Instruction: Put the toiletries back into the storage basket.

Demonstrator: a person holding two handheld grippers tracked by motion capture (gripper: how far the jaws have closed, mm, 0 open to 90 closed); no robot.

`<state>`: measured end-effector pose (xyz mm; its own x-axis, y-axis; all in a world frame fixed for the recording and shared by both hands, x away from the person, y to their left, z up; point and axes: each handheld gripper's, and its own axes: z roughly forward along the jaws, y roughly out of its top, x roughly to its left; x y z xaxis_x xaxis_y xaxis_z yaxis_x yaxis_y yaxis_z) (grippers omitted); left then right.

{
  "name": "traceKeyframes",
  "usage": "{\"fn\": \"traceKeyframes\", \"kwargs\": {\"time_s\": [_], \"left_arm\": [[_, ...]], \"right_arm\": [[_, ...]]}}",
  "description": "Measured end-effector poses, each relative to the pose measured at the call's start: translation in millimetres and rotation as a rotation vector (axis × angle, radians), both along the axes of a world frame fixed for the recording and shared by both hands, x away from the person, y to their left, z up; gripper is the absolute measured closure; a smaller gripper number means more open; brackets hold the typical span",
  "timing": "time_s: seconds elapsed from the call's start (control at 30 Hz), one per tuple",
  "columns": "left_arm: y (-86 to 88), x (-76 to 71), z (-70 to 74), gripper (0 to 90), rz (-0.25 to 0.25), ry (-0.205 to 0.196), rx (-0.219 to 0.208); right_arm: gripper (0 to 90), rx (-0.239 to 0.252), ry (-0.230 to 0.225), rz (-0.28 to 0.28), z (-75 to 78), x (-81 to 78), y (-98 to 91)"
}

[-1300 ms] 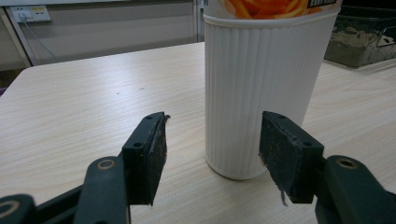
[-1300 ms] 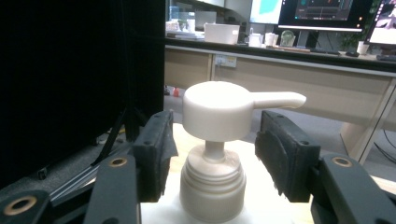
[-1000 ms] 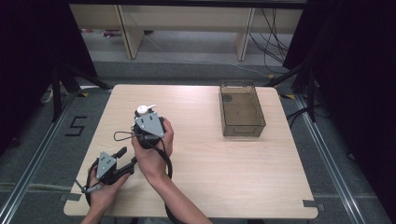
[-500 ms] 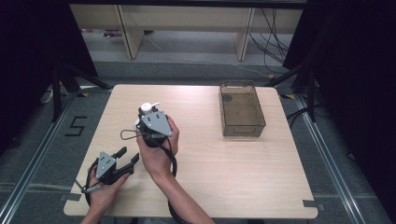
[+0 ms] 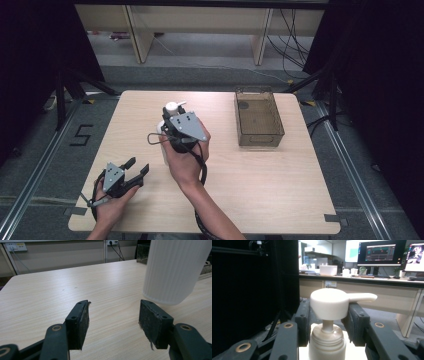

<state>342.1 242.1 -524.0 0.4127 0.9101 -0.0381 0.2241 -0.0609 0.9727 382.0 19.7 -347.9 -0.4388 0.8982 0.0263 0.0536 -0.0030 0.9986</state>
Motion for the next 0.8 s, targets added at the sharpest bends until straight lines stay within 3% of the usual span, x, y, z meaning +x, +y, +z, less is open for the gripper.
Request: {"fn": "traceKeyframes", "kwargs": {"time_s": [0.8], "left_arm": [[0.5,0.4,-0.1,39.2,0.008,-0.001,-0.005]], "right_arm": [[60.3,0.006,-0.031,-0.081,16.5,0.6,-71.2]]}}
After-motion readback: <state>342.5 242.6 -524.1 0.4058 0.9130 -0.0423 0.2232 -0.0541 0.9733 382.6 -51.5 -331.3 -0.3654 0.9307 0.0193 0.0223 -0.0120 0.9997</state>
